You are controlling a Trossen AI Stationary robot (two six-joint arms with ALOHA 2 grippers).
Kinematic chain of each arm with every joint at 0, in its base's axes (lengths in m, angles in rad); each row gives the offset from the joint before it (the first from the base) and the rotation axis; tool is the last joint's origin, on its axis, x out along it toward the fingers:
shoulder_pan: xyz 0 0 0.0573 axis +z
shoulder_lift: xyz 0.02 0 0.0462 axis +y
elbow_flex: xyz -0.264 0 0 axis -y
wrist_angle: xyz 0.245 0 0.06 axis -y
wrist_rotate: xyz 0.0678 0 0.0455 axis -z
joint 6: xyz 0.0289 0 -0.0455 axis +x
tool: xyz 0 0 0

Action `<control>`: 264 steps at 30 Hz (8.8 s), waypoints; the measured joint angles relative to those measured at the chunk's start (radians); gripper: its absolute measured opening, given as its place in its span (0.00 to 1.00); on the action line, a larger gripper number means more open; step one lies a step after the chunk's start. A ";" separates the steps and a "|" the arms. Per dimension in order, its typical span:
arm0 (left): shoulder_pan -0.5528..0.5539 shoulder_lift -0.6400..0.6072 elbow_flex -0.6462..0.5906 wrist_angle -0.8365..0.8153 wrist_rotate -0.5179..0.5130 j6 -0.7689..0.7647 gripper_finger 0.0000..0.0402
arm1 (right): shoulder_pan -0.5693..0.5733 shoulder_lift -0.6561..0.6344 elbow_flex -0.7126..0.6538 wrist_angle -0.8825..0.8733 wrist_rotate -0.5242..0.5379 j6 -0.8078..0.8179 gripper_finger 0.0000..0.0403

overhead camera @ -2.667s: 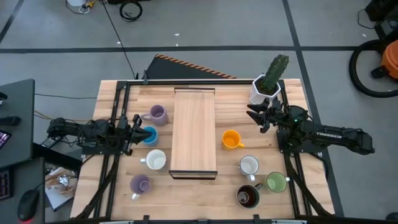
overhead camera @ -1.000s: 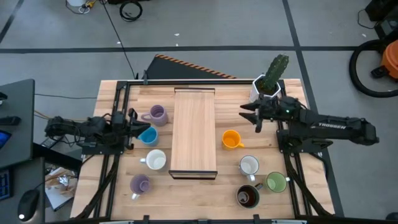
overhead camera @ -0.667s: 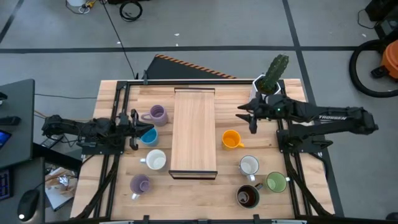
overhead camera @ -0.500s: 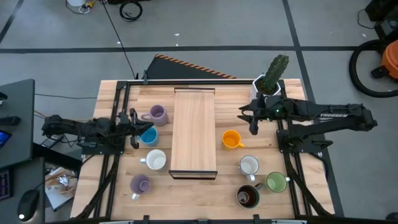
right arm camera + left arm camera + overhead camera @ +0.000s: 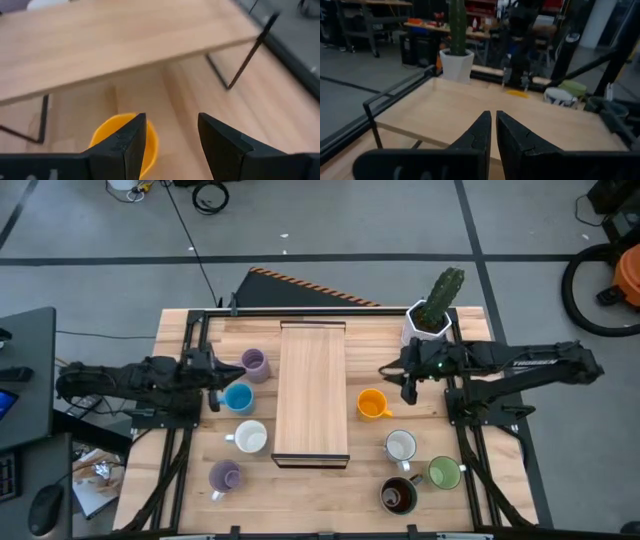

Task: Place coffee mugs
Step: Put the yellow mug on the shelf, then put the purple mug on the shelf

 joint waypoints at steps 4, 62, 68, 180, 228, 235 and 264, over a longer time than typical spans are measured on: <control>0.015 0.065 0.012 -0.003 -0.015 0.002 0.09 | 0.076 0.040 0.000 -0.012 0.056 0.045 0.46; 0.025 0.096 0.014 0.024 -0.006 0.010 0.30 | 0.092 0.566 0.096 -0.194 -0.152 0.188 0.30; 0.025 0.096 0.014 0.024 -0.006 0.010 0.30 | 0.031 0.565 0.096 -0.189 -0.163 0.060 0.20; 0.273 0.194 0.173 -0.297 0.213 -0.001 0.15 | -0.446 0.978 1.108 -0.656 -0.361 -0.592 0.16; 0.274 0.194 0.173 -0.251 0.210 0.074 0.39 | -0.430 0.735 1.109 -0.669 -0.258 -0.515 0.73; 0.283 0.223 0.227 -0.315 0.200 0.065 0.36 | -0.338 0.559 1.107 -0.663 -0.164 -0.400 0.72; 0.654 0.729 0.519 -0.883 0.336 0.308 0.49 | 0.029 0.250 0.430 -0.118 0.064 -0.249 0.72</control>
